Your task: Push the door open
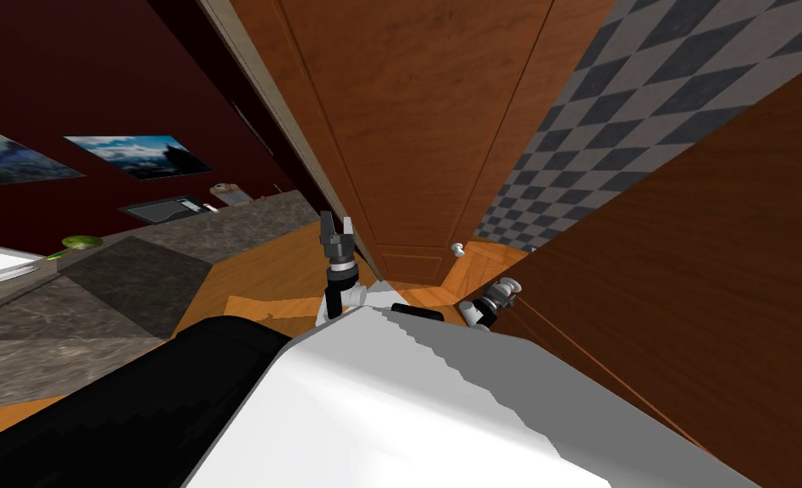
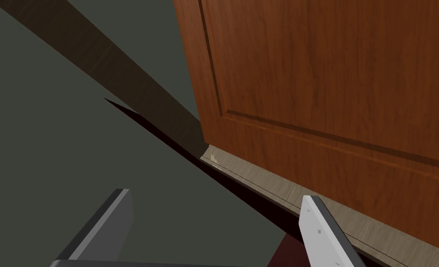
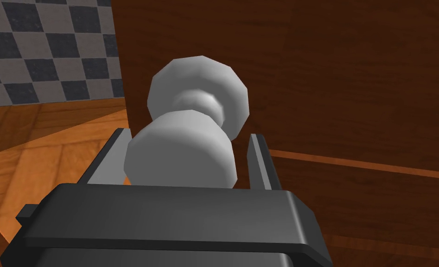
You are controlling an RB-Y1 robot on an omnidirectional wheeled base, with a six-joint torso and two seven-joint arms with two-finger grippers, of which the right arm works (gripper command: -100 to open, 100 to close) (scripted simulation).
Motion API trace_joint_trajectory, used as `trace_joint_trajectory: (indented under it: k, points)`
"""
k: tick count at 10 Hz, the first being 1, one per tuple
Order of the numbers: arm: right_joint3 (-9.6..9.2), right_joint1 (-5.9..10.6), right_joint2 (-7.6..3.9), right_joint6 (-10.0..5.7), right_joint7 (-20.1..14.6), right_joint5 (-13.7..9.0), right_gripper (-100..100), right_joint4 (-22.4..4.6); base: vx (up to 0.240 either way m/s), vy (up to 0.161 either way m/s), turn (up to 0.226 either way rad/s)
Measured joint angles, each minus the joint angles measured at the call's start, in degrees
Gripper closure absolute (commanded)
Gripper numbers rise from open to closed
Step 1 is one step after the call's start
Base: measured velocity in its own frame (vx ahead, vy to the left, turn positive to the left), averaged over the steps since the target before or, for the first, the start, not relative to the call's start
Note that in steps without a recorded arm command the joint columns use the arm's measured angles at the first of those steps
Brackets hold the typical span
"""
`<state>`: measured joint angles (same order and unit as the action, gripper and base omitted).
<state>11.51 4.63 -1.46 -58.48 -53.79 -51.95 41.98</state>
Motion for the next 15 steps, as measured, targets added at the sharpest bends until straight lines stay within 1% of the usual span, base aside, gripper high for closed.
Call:
trace_joint_trajectory:
  k: [1,2,3,5,6,7,8,9,10,11,12,13,14,15]
  points:
    - [0.95,0.18,0.29,-0.01,0.33,-0.23,100,0.11,0.057,-0.018,0.008]
    - [1.43,0.31,0.19,-0.08,0.28,-0.32,100,-0.09,0.045,-0.021,0.012]
    - [2.08,0.92,0.34,-0.58,0.15,-0.40,100,-0.99,0.060,-0.029,0.027]
    - [3.88,2.72,0.27,-1.67,-0.44,-0.76,100,-3.97,0.087,-0.029,0.030]
    - [4.76,2.71,0.41,-1.65,-0.33,-0.98,100,-3.81,0.087,-0.033,0.009]
    - [5.60,3.27,0.37,-1.92,-0.33,-1.16,100,-4.54,0.127,-0.039,0.035]
    - [6.72,2.61,0.70,-1.34,0.29,-1.53,100,-3.05,0.122,-0.051,0.013]
    - [7.67,3.28,0.45,-1.66,0.01,-1.67,100,-4.28,0.050,-0.027,0.001]
    - [7.80,3.41,0.35,-1.89,-0.15,-1.69,100,-4.48,0.010,-0.065,0.084]
    - [8.71,3.49,0.44,-2.00,0.00,-1.49,100,-4.45,-0.016,-0.109,0.118]
    - [10.01,4.13,0.43,-2.18,0.29,-1.29,100,-4.95,-0.007,-0.104,0.099]
    - [10.87,4.23,0.25,-2.14,0.34,-1.01,100,-4.88,0.022,-0.087,0.053]
    - [11.64,4.31,0.33,-2.32,0.40,-0.72,100,-4.71,0.020,-0.083,0.033]
    - [12.47,6.02,-0.21,-3.61,-0.28,-0.43,100,-7.51,0.010,-0.080,0.076]
